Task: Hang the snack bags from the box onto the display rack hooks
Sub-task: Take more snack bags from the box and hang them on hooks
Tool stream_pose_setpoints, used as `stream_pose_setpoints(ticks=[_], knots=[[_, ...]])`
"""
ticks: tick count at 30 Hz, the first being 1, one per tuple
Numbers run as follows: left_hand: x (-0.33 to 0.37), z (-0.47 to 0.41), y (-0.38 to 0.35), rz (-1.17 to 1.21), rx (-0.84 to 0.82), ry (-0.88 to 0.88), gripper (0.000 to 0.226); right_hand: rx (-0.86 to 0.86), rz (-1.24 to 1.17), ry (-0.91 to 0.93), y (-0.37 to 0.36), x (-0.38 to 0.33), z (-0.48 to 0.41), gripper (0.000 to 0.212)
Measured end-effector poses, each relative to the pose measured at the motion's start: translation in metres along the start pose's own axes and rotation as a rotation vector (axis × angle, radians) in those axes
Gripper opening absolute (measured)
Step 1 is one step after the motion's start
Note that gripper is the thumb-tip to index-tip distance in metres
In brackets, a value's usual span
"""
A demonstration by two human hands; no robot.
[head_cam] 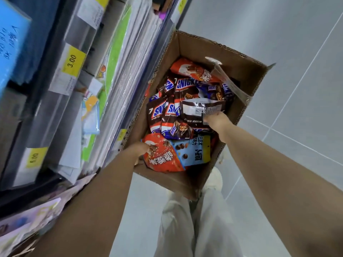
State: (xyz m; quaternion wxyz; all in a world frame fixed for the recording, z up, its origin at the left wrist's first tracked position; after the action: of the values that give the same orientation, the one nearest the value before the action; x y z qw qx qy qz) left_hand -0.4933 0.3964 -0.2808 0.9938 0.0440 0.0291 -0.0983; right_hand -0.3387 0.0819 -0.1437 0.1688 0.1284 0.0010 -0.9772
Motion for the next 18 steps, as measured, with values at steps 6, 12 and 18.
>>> stream_pose_setpoints(ticks=[6, 12, 18], knots=[[0.011, 0.098, -0.058, 0.162, -0.135, 0.059, 0.04, 0.009, 0.083, -0.012, -0.003, 0.016, -0.007, 0.042], [0.026, 0.103, -0.073, -0.287, 0.067, -0.008, 0.076, -0.036, 0.181, 0.021, -0.01, 0.013, 0.001, 0.042], [0.136, 0.171, -0.107, -1.092, 0.177, -0.338, 0.087, -0.248, 0.6, 0.255, -0.044, -0.012, 0.01, 0.083]])
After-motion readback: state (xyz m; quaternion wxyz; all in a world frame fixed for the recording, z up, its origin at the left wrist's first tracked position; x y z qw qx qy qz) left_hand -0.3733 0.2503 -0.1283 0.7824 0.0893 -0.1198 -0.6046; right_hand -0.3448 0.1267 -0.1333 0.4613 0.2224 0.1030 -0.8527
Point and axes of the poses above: each hand's wrist, its own z-axis away from the middle knuckle, its own y-axis out of the back of the hand, x = y × z, the point moved 9 cm from there along -z, towards the middle knuckle, and after that the axes turned 13 degrees about -x, right-handed, at the moved point
